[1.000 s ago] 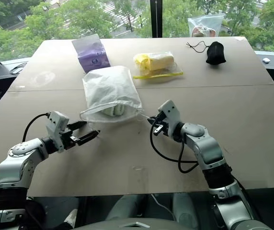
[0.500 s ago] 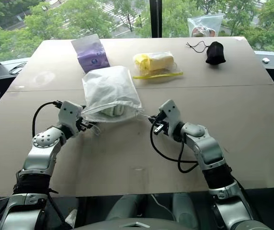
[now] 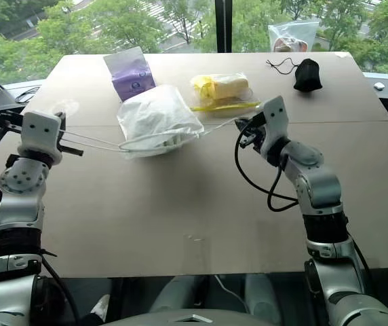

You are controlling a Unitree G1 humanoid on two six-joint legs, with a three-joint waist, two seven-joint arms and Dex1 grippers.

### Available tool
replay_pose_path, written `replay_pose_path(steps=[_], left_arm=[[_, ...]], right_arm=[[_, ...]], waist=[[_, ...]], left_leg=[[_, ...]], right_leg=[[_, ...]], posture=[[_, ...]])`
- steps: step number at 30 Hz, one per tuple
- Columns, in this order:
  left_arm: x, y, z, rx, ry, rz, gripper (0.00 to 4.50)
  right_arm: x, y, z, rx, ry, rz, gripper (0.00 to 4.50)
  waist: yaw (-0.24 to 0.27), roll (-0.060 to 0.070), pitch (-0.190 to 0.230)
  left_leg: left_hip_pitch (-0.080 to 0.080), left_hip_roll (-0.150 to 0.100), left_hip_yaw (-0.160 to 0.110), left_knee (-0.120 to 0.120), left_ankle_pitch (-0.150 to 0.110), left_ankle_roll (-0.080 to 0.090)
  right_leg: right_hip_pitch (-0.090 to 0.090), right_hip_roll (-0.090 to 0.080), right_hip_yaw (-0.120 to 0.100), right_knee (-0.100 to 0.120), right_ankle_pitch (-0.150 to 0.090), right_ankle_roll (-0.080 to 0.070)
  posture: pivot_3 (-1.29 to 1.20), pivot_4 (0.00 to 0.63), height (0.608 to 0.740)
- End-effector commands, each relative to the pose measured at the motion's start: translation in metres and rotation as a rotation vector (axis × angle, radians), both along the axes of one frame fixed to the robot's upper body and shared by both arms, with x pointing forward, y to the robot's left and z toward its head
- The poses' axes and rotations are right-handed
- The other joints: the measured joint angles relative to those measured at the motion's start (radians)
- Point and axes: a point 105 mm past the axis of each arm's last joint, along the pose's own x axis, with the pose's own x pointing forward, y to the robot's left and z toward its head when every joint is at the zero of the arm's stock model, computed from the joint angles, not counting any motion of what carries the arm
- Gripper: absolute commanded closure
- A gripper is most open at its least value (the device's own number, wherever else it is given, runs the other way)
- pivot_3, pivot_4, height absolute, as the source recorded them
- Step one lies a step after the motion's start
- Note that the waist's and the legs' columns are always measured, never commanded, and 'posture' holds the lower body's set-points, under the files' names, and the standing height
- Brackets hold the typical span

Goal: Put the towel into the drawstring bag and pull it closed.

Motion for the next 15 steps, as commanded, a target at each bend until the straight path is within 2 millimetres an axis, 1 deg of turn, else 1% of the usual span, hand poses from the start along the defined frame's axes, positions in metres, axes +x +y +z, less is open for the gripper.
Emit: replay_pose_path(steps=[1, 3, 4, 5, 6, 7, 9, 10, 11, 12, 13, 15], left_arm=[[0.002, -0.002, 0.081, 0.054, -0.180, -0.002, 4.43], [0.006, -0.002, 0.108, 0.064, -0.217, 0.001, 4.43], [0.008, 0.000, 0.115, 0.061, -0.217, 0.011, 4.43], [0.010, 0.006, 0.117, 0.054, -0.209, 0.030, 4.43], [0.011, 0.011, 0.117, 0.046, -0.202, 0.047, 4.43], [0.011, 0.020, 0.116, 0.026, -0.192, 0.077, 4.43], [0.010, 0.044, 0.103, -0.037, -0.148, 0.157, 4.43], [0.006, 0.060, 0.096, -0.128, -0.140, 0.200, 4.43], [0.002, 0.072, 0.090, -0.194, -0.136, 0.231, 4.43], [-0.002, 0.082, 0.086, -0.247, -0.137, 0.259, 4.43], [-0.005, 0.088, 0.083, -0.275, -0.139, 0.275, 4.43], [-0.006, 0.092, 0.076, -0.305, -0.134, 0.274, 4.43]], right_arm=[[-0.002, -0.026, 0.087, -0.072, -0.283, -0.113, 4.50], [0.000, -0.044, 0.120, -0.124, -0.382, -0.216, 4.50], [0.001, -0.056, 0.134, -0.146, -0.429, -0.285, 4.50], [0.001, -0.068, 0.144, -0.165, -0.460, -0.357, 4.50], [0.001, -0.079, 0.149, -0.187, -0.481, -0.413, 4.50], [0.001, -0.094, 0.155, -0.208, -0.508, -0.502, 4.50], [-0.005, -0.137, 0.169, -0.148, -0.540, -0.723, 4.50], [-0.016, -0.173, 0.178, -0.031, -0.553, -0.900, 4.50], [-0.027, -0.202, 0.181, 0.064, -0.557, -1.035, 4.50], [-0.039, -0.225, 0.179, 0.111, -0.553, -1.123, 4.50], [-0.047, -0.238, 0.177, 0.133, -0.550, -1.170, 4.50], [-0.065, -0.258, 0.175, 0.124, -0.567, -1.250, 4.50]], waist=[[-0.001, 0.000, 0.000], [-0.008, -0.001, -0.001], [-0.012, -0.001, -0.001], [-0.015, -0.001, -0.002], [-0.018, -0.001, -0.002], [-0.020, -0.001, -0.002], [-0.038, -0.001, -0.001], [-0.044, -0.002, -0.001], [-0.047, -0.002, -0.001], [-0.049, -0.002, -0.001], [-0.049, -0.002, -0.001], [-0.049, -0.002, -0.001]], left_leg=[[-0.001, 0.000, 0.000, 0.000, 0.000, 0.000], [-0.006, -0.001, 0.000, 0.001, 0.000, 0.000], [-0.011, -0.001, 0.001, 0.002, 0.000, 0.000], [-0.013, -0.002, 0.001, 0.002, 0.000, 0.000], [-0.012, -0.002, 0.003, 0.002, 0.000, 0.000], [-0.012, -0.003, 0.004, 0.002, 0.000, 0.000], [-0.013, -0.003, 0.005, 0.002, 0.000, 0.000], [-0.013, -0.003, 0.005, 0.001, 0.000, 0.000], [-0.013, -0.003, 0.005, 0.001, 0.000, 0.000], [-0.014, -0.003, 0.005, 0.001, 0.000, 0.000], [-0.017, -0.003, 0.005, 0.002, 0.000, 0.000], [-0.019, -0.003, 0.005, 0.004, 0.000, 0.000]], right_leg=[[-0.001, 0.000, -0.001, -0.001, 0.000, 0.000], [-0.006, -0.001, -0.001, -0.001, 0.000, 0.001], [-0.010, -0.002, -0.002, 0.000, 0.000, 0.001], [-0.012, -0.004, -0.002, 0.000, 0.001, 0.001], [-0.012, -0.007, -0.006, 0.001, 0.001, 0.001], [-0.014, -0.009, -0.009, 0.001, 0.001, 0.001], [-0.015, -0.010, -0.010, 0.002, 0.001, 0.001], [-0.016, -0.010, -0.010, 0.002, 0.001, 0.001], [-0.017, -0.010, -0.010, 0.002, 0.001, 0.001], [-0.019, -0.010, -0.010, 0.003, 0.001, 0.001], [-0.022, -0.010, -0.010, 0.004, 0.001, 0.001], [-0.025, -0.011, -0.010, 0.008, 0.001, 0.001]], posture=[[0.00, 0.150, 0.740], [0.00, 0.150, 0.740], [0.00, 0.150, 0.740], [0.00, 0.150, 0.740], [0.00, 0.150, 0.740], [0.00, 0.150, 0.740], [0.00, 0.150, 0.740], [0.00, 0.150, 0.740], [0.00, 0.150, 0.740], [0.00, 0.150, 0.740], [0.00, 0.150, 0.740], [0.00, 0.150, 0.740]])
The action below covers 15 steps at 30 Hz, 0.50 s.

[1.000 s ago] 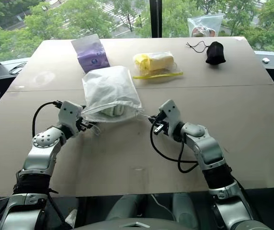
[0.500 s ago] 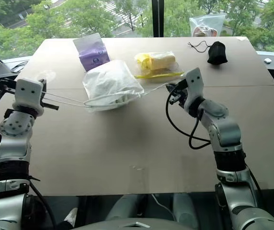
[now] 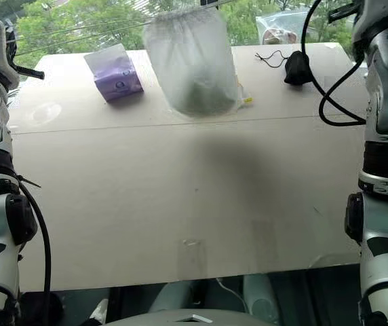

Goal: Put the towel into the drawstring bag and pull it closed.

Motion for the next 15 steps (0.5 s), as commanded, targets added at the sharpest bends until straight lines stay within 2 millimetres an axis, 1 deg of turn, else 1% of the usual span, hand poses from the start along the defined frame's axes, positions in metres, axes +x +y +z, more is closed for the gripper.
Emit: replay_pose_path(steps=[1, 2, 3, 5, 6, 7, 8, 9, 10, 11, 13, 15], left_arm=[[-0.033, 0.058, 0.000, -0.177, -0.062, 0.175, 4.43], [-0.032, 0.058, -0.003, -0.193, -0.060, 0.170, 4.43], [-0.029, 0.053, -0.002, -0.194, -0.067, 0.148, 4.43], [-0.021, 0.036, 0.004, -0.165, -0.089, 0.071, 4.43], [-0.015, 0.022, 0.007, -0.169, -0.096, -0.006, 4.43], [-0.003, -0.005, 0.005, -0.169, -0.075, -0.155, 4.43], [0.004, -0.036, 0.000, -0.147, -0.047, -0.315, 4.43], [0.006, -0.057, -0.003, -0.129, -0.028, -0.425, 4.43], [0.006, -0.077, -0.014, -0.117, 0.020, -0.533, 4.43], [0.005, -0.088, -0.021, -0.114, 0.051, -0.591, 4.43], [-0.004, -0.128, -0.068, -0.125, 0.233, -0.770, 4.43], [-0.017, -0.154, -0.100, -0.125, 0.357, -0.868, 4.43]], right_arm=[[-0.067, -0.101, 0.017, 0.154, -0.150, -0.376, 4.50], [-0.069, -0.103, 0.015, 0.144, -0.141, -0.378, 4.50], [-0.069, -0.100, 0.015, 0.130, -0.130, -0.345, 4.50], [-0.060, -0.087, 0.010, 0.112, -0.079, -0.217, 4.50], [-0.056, -0.076, 0.008, 0.098, -0.060, -0.135, 4.50], [-0.048, -0.047, -0.009, 0.063, 0.032, 0.078, 4.50], [-0.046, -0.016, -0.031, 0.031, 0.131, 0.292, 4.50], [-0.050, 0.005, -0.048, 0.011, 0.201, 0.443, 4.50], [-0.057, 0.025, -0.073, -0.013, 0.313, 0.565, 4.50], [-0.063, 0.034, -0.088, -0.023, 0.383, 0.619, 4.50], [-0.088, 0.068, -0.152, -0.071, 0.641, 0.793, 4.50], [-0.108, 0.088, -0.186, -0.103, 0.777, 0.882, 4.50]], waist=[[0.000, 0.000, 0.000], [0.000, 0.000, 0.000], [-0.001, 0.000, 0.000], [-0.001, 0.000, 0.000], [0.002, 0.000, 0.000], [0.008, 0.000, 0.000], [0.012, 0.000, -0.001], [0.016, 0.000, -0.001], [0.018, 0.000, -0.001], [0.019, 0.000, -0.001], [0.018, 0.000, -0.001], [0.013, 0.001, -0.001]], left_leg=[[-0.002, 0.000, 0.000, 0.002, 0.000, 0.000], [-0.002, 0.000, 0.000, 0.003, 0.000, 0.000], [-0.002, -0.001, 0.000, 0.002, 0.000, 0.000], [-0.002, -0.002, 0.001, 0.002, 0.000, 0.000], [-0.002, -0.002, 0.001, 0.003, 0.000, 0.000], [-0.002, -0.002, 0.001, 0.004, 0.000, 0.000], [-0.002, -0.002, 0.000, 0.006, 0.000, 0.000], [-0.001, -0.002, -0.001, 0.007, 0.000, 0.000], [0.001, -0.002, -0.002, 0.007, 0.000, 0.001], [0.002, -0.002, -0.002, 0.007, 0.000, 0.001], [0.001, -0.002, -0.002, 0.010, -0.001, 0.002], [0.000, -0.002, -0.002, 0.013, -0.002, 0.003]], right_leg=[[-0.002, 0.000, 0.000, 0.005, 0.000, 0.000], [-0.002, -0.001, 0.000, 0.006, 0.000, 0.000], [-0.002, -0.001, 0.000, 0.006, 0.000, 0.000], [-0.003, -0.001, 0.001, 0.005, 0.000, 0.000], [-0.003, -0.002, 0.001, 0.006, 0.000, 0.000], [-0.003, -0.001, 0.001, 0.007, 0.000, 0.000], [-0.001, -0.001, 0.000, 0.008, 0.000, 0.000], [0.001, -0.001, -0.002, 0.007, 0.000, 0.000], [0.004, -0.001, -0.003, 0.006, 0.000, 0.000], [0.006, -0.001, -0.003, 0.006, 0.000, 0.000], [0.006, -0.001, -0.003, 0.006, 0.000, 0.000], [0.007, -0.001, -0.002, 0.007, 0.000, 0.000]], posture=[[0.00, 0.150, 0.740], [0.00, 0.150, 0.740], [0.00, 0.150, 0.740], [0.00, 0.150, 0.740], [0.00, 0.150, 0.740], [0.00, 0.150, 0.740], [0.00, 0.150, 0.740], [0.00, 0.150, 0.740], [0.00, 0.150, 0.740], [0.00, 0.150, 0.740], [0.00, 0.150, 0.740], [0.00, 0.150, 0.740]])
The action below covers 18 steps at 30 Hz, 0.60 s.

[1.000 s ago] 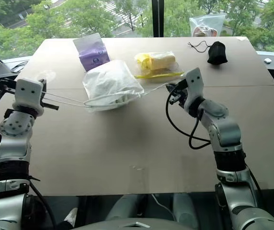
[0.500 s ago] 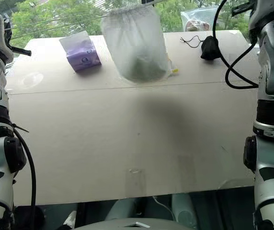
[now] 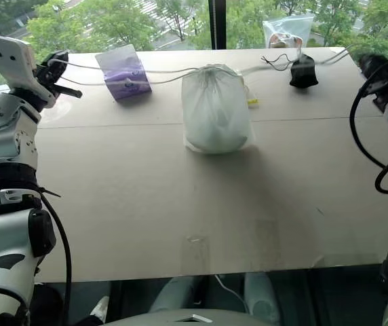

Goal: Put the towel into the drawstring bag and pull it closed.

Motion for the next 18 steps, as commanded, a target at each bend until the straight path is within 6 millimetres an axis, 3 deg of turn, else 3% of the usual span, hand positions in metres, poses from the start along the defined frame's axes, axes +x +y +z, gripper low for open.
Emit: replay_pose_path(steps=[1, 3, 4, 8, 10, 14, 18], left_arm=[[-0.024, -0.047, -0.039, 0.023, 0.133, -0.196, 4.43], [-0.039, -0.067, -0.079, 0.074, 0.216, -0.264, 4.43], [-0.046, -0.076, -0.089, 0.077, 0.241, -0.301, 4.43], [-0.052, -0.087, -0.103, 0.019, 0.298, -0.302, 4.43], [-0.057, -0.088, -0.109, 0.054, 0.314, -0.321, 4.43], [-0.060, -0.072, -0.120, 0.084, 0.358, -0.284, 4.43], [-0.058, -0.043, -0.129, 0.161, 0.375, -0.186, 4.43]], right_arm=[[-0.037, 0.044, -0.042, -0.121, 0.129, 0.217, 4.50], [-0.042, 0.052, -0.076, -0.185, 0.190, 0.205, 4.50], [-0.039, 0.054, -0.084, -0.200, 0.184, 0.175, 4.50], [-0.023, 0.051, -0.098, -0.239, 0.153, 0.105, 4.50], [-0.036, 0.055, -0.113, -0.294, 0.215, 0.196, 4.50], [-0.049, 0.048, -0.136, -0.338, 0.317, 0.235, 4.50], [-0.058, 0.017, -0.161, -0.492, 0.393, 0.175, 4.50]], waist=[[-0.009, 0.000, 0.000], [-0.009, 0.000, -0.001], [-0.007, 0.000, 0.000], [0.011, 0.000, 0.000], [0.024, 0.000, 0.000], [0.031, 0.000, -0.001], [0.040, 0.000, -0.001]], left_leg=[[0.000, 0.000, 0.000, 0.001, 0.000, 0.000], [0.004, 0.000, 0.001, 0.001, 0.000, 0.000], [0.008, 0.000, 0.001, 0.000, 0.000, 0.000], [0.010, 0.002, 0.000, 0.002, 0.000, 0.000], [0.010, 0.002, 0.000, 0.002, 0.000, 0.000], [0.008, 0.002, 0.000, 0.001, 0.000, 0.000], [0.009, 0.002, 0.001, 0.001, 0.000, 0.000]], right_leg=[[0.000, 0.000, 0.001, 0.001, 0.000, 0.000], [0.002, 0.001, 0.003, 0.000, 0.000, 0.000], [0.006, 0.002, 0.004, 0.000, 0.000, 0.000], [0.006, 0.004, 0.004, 0.002, 0.003, 0.000], [0.006, 0.005, 0.004, 0.002, 0.003, 0.000], [0.006, 0.005, 0.004, -0.002, 0.003, 0.000], [0.007, 0.004, 0.004, -0.003, 0.003, 0.000]], posture=[[0.00, 0.150, 0.740], [0.00, 0.150, 0.740], [0.00, 0.150, 0.740], [0.00, 0.150, 0.740], [0.00, 0.150, 0.740], [0.00, 0.150, 0.740], [0.00, 0.150, 0.740]])
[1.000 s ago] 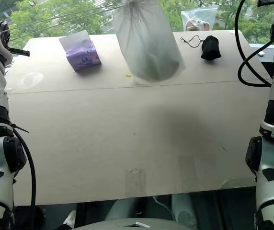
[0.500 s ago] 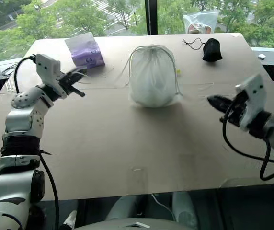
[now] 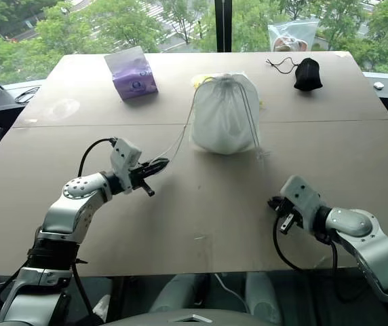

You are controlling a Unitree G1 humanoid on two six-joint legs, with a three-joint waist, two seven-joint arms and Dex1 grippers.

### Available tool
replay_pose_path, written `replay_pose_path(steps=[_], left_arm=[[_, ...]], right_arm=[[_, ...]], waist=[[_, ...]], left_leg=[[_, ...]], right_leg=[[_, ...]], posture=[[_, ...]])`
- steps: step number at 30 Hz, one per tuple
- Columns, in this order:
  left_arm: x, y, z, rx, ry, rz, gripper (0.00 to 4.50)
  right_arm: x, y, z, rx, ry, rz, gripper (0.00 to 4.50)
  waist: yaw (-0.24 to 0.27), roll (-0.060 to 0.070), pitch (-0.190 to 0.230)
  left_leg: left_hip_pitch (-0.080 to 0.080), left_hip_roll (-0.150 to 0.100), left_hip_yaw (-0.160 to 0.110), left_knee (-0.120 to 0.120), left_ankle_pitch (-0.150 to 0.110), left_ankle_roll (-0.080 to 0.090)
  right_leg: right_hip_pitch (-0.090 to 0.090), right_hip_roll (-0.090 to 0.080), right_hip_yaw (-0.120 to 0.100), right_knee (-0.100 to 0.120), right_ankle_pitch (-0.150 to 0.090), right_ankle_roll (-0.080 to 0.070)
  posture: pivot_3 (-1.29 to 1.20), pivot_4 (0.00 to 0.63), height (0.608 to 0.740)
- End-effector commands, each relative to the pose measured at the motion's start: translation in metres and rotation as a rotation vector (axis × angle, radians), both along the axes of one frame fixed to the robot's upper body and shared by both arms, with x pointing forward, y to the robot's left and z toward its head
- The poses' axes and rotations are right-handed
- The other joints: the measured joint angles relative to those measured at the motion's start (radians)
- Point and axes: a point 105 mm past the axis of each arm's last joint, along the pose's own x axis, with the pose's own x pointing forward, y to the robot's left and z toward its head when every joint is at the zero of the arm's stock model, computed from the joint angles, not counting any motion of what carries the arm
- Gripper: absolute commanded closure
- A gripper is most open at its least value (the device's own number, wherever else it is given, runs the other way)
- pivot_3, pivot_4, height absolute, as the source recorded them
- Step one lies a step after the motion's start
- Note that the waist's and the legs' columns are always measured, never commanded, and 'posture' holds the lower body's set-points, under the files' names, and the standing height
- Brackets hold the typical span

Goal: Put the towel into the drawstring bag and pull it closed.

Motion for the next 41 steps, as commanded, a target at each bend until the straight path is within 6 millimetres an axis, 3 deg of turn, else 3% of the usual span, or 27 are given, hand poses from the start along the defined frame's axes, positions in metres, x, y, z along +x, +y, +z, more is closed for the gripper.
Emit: replay_pose_path(steps=[1, 2, 4, 7, 11, 15, 16, 18, 20, 23, 26, 27, 33, 37, 41], left_arm=[[0.006, 0.029, 0.006, 0.091, -0.065, 0.084, 4.43], [0.011, 0.039, 0.007, 0.132, -0.090, 0.126, 4.43], [0.016, 0.048, 0.010, 0.117, -0.097, 0.162, 4.43], [0.014, 0.040, 0.013, 0.110, -0.109, 0.103, 4.43], [0.019, 0.031, 0.022, 0.075, -0.135, 0.074, 4.43], [0.032, 0.020, 0.047, 0.015, -0.199, 0.048, 4.43], [0.024, 0.014, 0.054, -0.043, -0.182, -0.024, 4.18], [0.008, 0.009, 0.057, -0.101, -0.123, -0.118, 3.62], [-0.014, 0.010, 0.043, -0.080, 0.001, -0.189, 2.87], [-0.051, 0.023, 0.018, 0.020, 0.153, -0.252, 1.50], [-0.071, 0.029, 0.026, -0.031, 0.200, -0.259, 0.09], [-0.074, 0.029, 0.031, -0.050, 0.195, -0.259, 0.00], [-0.085, 0.036, 0.049, -0.145, 0.108, -0.148, 0.00], [-0.097, 0.034, 0.045, -0.151, 0.086, -0.116, 0.00], [-0.102, 0.028, 0.044, -0.151, 0.087, -0.124, 0.00]], right_arm=[[-0.002, -0.029, -0.017, -0.164, 0.017, -0.049, 4.50], [-0.003, -0.042, -0.023, -0.244, 0.017, -0.057, 4.50], [0.005, -0.054, -0.018, -0.235, -0.021, -0.137, 4.50], [0.018, -0.042, 0.006, -0.089, -0.097, -0.150, 4.50], [0.046, -0.037, 0.031, -0.047, -0.246, -0.192, 4.50], [0.077, -0.023, 0.064, 0.013, -0.406, -0.201, 4.50], [0.076, -0.020, 0.070, 0.048, -0.393, -0.176, 4.50], [0.068, -0.021, 0.076, 0.079, -0.377, -0.144, 3.81], [0.050, -0.028, 0.064, 0.057, -0.290, -0.114, 3.21], [0.008, -0.036, 0.037, 0.020, -0.080, -0.058, 1.84], [-0.020, -0.040, 0.037, 0.049, -0.006, -0.050, 0.33], [-0.023, -0.041, 0.042, 0.073, -0.017, -0.063, 0.16], [-0.029, -0.045, 0.073, 0.207, -0.194, -0.134, 0.16], [-0.029, -0.057, 0.065, 0.229, -0.238, -0.238, 0.16], [-0.024, -0.056, 0.062, 0.257, -0.276, -0.256, 0.16]], waist=[[0.009, 0.000, 0.000], [0.013, 0.000, 0.000], [0.028, -0.001, 0.000], [0.042, -0.002, -0.001], [0.038, -0.001, 0.000], [0.032, -0.001, 0.001], [0.029, -0.001, 0.001], [0.019, -0.001, 0.001], [0.013, -0.001, 0.001], [0.007, 0.001, 0.000], [0.008, 0.002, 0.002], [0.011, 0.003, 0.003], [0.018, 0.005, 0.003], [0.021, 0.005, 0.003], [0.024, 0.005, 0.003]], left_leg=[[0.001, 0.000, 0.000, 0.000, 0.000, 0.000], [0.002, 0.000, 0.000, 0.000, 0.000, 0.000], [0.008, 0.000, -0.001, -0.001, 0.000, 0.000], [0.021, 0.002, -0.006, -0.004, -0.004, 0.006], [0.021, 0.001, -0.003, -0.003, -0.005, 0.008], [0.019, 0.001, -0.002, -0.003, -0.003, 0.004], [0.017, 0.001, -0.002, -0.003, -0.003, 0.004], [0.016, 0.002, -0.002, -0.006, -0.003, 0.004], [0.014, 0.002, -0.002, -0.008, -0.003, 0.004], [0.013, 0.001, -0.002, -0.015, -0.003, 0.005], [0.014, 0.002, -0.002, -0.018, -0.004, 0.005], [0.013, 0.002, -0.002, -0.018, -0.004, 0.005], [0.031, 0.005, -0.002, -0.016, -0.007, 0.010], [0.031, 0.004, -0.001, -0.018, -0.007, 0.010], [0.028, 0.004, -0.001, -0.018, -0.006, 0.009]], right_leg=[[0.001, 0.000, 0.000, 0.000, 0.000, 0.000], [0.002, 0.000, -0.001, 0.000, 0.000, 0.000], [0.008, 0.000, -0.002, -0.002, 0.000, 0.000], [0.027, 0.001, -0.007, -0.016, 0.002, 0.002], [0.028, 0.000, -0.004, -0.017, 0.004, 0.005], [0.024, 0.001, -0.004, -0.014, 0.004, 0.005], [0.022, 0.001, -0.004, -0.014, 0.004, 0.005], [0.021, 0.001, -0.003, -0.016, 0.004, 0.004], [0.019, 0.000, -0.003, -0.018, 0.004, 0.004], [0.018, 0.000, -0.002, -0.026, 0.004, 0.004], [0.019, 0.000, -0.001, -0.030, 0.003, 0.004], [0.019, 0.000, -0.001, -0.030, 0.004, 0.004], [0.036, 0.002, -0.002, -0.030, 0.006, 0.002], [0.035, 0.001, -0.001, -0.031, 0.006, 0.002], [0.031, 0.001, -0.001, -0.031, 0.007, 0.002]], posture=[[0.00, 0.150, 0.740], [0.00, 0.150, 0.740], [0.00, 0.150, 0.740], [0.00, 0.150, 0.740], [0.00, 0.150, 0.740], [0.00, 0.150, 0.740], [0.00, 0.150, 0.740], [0.00, 0.150, 0.740], [0.00, 0.150, 0.740], [0.00, 0.150, 0.740], [0.00, 0.150, 0.740], [0.00, 0.150, 0.740], [0.00, 0.150, 0.740], [0.00, 0.150, 0.740], [0.00, 0.150, 0.740]])
